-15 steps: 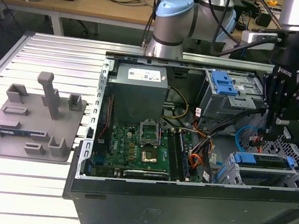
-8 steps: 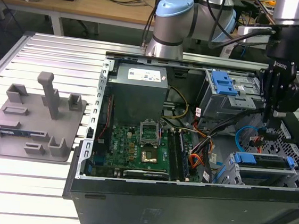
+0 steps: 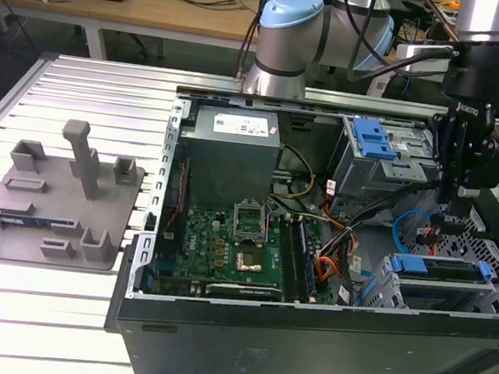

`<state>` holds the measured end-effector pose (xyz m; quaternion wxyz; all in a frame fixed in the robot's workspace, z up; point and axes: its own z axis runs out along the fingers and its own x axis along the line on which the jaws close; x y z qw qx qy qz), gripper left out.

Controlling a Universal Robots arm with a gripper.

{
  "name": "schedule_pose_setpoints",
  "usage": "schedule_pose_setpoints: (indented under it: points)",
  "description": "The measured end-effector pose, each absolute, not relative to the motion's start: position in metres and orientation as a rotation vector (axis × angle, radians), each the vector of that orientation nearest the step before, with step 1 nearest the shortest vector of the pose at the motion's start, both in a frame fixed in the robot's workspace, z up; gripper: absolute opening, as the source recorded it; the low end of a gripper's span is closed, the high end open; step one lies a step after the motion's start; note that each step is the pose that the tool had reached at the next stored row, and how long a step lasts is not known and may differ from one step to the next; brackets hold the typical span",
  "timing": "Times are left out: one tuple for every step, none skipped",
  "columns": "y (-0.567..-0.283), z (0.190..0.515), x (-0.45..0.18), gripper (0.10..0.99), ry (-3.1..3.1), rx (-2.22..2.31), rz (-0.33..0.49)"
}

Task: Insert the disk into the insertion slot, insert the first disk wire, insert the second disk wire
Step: 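Insert the first disk wire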

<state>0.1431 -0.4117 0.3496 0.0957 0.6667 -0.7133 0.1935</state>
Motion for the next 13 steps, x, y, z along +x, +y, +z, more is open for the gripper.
schedule_pose_setpoints:
  points:
    - [-0.413, 0.35, 0.143, 0.369, -2.114, 1.976, 0.574]
    - [-0.416, 0.35, 0.143, 0.369, -2.114, 1.976, 0.574]
    - [-0.418, 0.35, 0.143, 0.369, -2.114, 1.976, 0.574]
    - [-0.419, 0.35, 0.143, 0.369, -2.114, 1.975, 0.574]
    - [-0.419, 0.35, 0.143, 0.369, -2.115, 1.975, 0.575]
    - [-0.419, 0.35, 0.143, 0.369, -2.115, 1.975, 0.575]
    - [-0.419, 0.35, 0.142, 0.369, -2.115, 1.975, 0.575]
    - [-0.42, 0.35, 0.142, 0.369, -2.115, 1.975, 0.575]
    - [-0.422, 0.35, 0.141, 0.369, -2.115, 1.974, 0.575]
    - [-0.423, 0.35, 0.141, 0.369, -2.115, 1.975, 0.575]
    - [-0.425, 0.35, 0.141, 0.369, -2.115, 1.975, 0.575]
    - [-0.425, 0.35, 0.141, 0.369, -2.115, 1.974, 0.575]
    - [-0.426, 0.35, 0.141, 0.369, -2.116, 1.974, 0.575]
